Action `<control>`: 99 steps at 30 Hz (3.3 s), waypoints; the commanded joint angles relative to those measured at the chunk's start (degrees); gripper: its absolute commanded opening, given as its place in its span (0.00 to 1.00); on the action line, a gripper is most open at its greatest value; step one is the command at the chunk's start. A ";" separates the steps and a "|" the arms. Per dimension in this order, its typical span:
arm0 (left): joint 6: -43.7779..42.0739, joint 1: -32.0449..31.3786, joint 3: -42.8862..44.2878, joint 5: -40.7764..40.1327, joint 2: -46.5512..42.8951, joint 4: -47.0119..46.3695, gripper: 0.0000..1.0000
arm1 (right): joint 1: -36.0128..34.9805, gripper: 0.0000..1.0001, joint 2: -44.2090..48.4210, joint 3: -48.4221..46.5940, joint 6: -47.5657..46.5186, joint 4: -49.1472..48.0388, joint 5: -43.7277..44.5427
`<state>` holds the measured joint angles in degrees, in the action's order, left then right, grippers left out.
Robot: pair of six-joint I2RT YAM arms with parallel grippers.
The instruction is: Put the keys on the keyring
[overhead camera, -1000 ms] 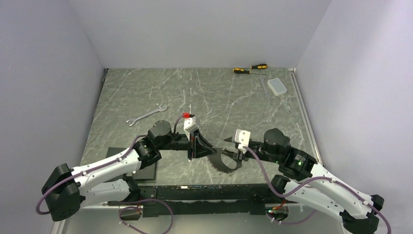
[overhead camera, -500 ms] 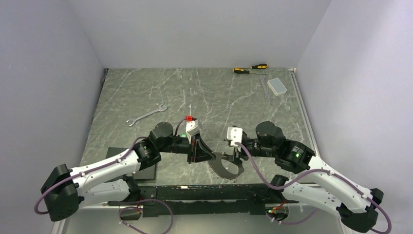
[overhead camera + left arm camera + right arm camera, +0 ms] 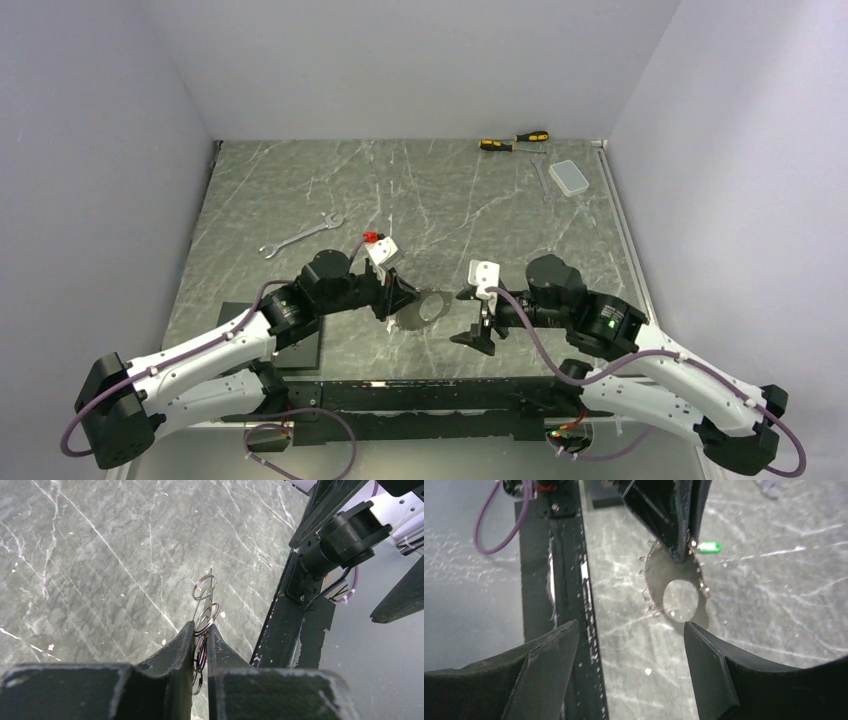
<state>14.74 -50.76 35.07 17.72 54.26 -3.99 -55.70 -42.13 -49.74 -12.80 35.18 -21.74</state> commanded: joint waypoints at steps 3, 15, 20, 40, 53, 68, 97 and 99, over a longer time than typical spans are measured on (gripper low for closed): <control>-1.72 0.03 2.91 2.05 -0.19 -2.54 0.00 | -0.27 0.79 3.65 7.75 -0.35 -25.03 4.85; -2.66 -0.03 2.35 10.99 -0.47 -5.60 0.00 | -0.23 0.35 -3.20 6.29 -5.82 -29.00 -1.26; -2.75 0.05 2.64 11.33 -0.13 -6.15 0.00 | -0.28 0.32 -5.19 5.70 -5.99 -27.95 -1.53; -2.92 0.05 2.59 11.46 -1.02 -6.12 0.00 | -0.28 0.11 -6.74 6.15 -4.54 -27.47 -0.62; -2.75 0.03 2.30 11.23 -1.69 -6.02 0.00 | -0.22 0.11 -7.18 5.70 -4.70 -25.86 1.43; -4.79 0.03 2.38 10.87 -1.81 -3.87 0.00 | -0.26 0.00 -4.38 6.17 -7.02 -26.65 -0.94; -11.73 0.02 7.57 12.39 -8.41 7.31 0.65 | -0.06 0.00 4.21 17.67 7.78 -50.44 1.51; -12.89 0.00 9.09 12.52 -9.39 8.76 0.62 | -0.02 0.00 4.46 18.35 9.13 -52.56 1.14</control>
<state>5.45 -50.81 39.48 28.71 47.37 1.91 -55.70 -39.16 -31.97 -7.60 -7.09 -20.82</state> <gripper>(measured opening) 0.637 0.013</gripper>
